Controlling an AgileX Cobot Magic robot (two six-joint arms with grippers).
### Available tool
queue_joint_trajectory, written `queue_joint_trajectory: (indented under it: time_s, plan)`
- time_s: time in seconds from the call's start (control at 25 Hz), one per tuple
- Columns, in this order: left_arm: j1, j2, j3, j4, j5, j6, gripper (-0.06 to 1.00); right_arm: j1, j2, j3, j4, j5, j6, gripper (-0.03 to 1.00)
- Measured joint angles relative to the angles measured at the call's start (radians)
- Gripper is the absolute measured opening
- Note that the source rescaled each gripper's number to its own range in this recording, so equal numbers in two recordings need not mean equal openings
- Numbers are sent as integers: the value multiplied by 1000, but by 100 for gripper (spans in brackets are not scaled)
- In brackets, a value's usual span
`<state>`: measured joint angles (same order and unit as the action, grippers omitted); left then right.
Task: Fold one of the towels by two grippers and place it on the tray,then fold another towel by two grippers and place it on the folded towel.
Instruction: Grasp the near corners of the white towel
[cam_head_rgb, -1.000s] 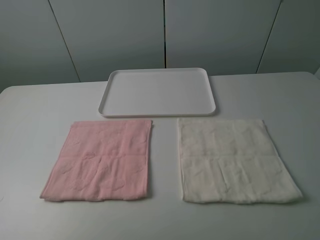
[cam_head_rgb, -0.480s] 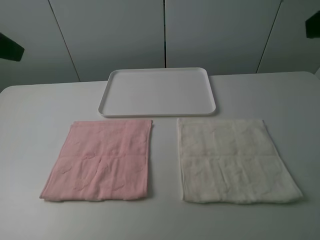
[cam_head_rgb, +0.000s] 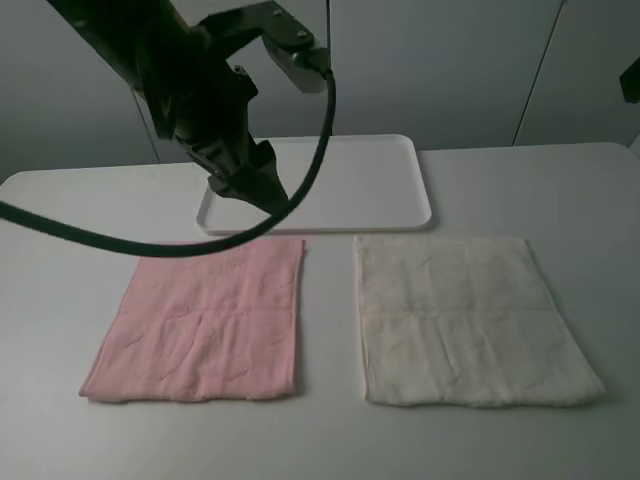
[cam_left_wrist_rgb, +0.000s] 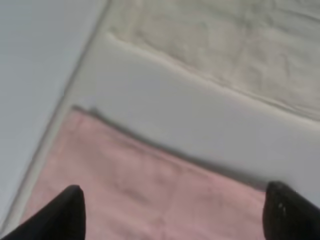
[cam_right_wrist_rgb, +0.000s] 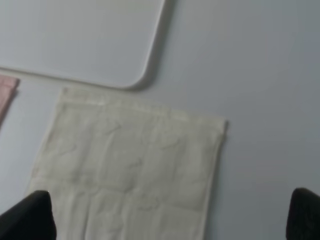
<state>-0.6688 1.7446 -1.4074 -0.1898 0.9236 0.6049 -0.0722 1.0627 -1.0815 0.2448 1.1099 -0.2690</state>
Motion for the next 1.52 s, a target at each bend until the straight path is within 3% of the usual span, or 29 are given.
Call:
queue_joint_trajectory:
  time_s: [0.28, 0.56, 0.96, 1.24, 1.52]
  plan:
    - [-220, 293, -151, 81, 59, -2, 92, 0, 0, 0, -56, 39, 20, 100]
    - [-347, 431, -171, 107, 89, -2, 92, 0, 0, 0, -70, 45, 37, 100]
    - [-428, 490, -173, 108, 106, -2, 92, 0, 0, 0, -70, 99, 29, 100]
    - [-434, 527, -173, 115, 109, -26, 92, 0, 0, 0, -70, 106, 10, 100]
    - [-434, 542, -182, 117, 111, -30, 92, 0, 29, 154, -70, 110, -199, 100]
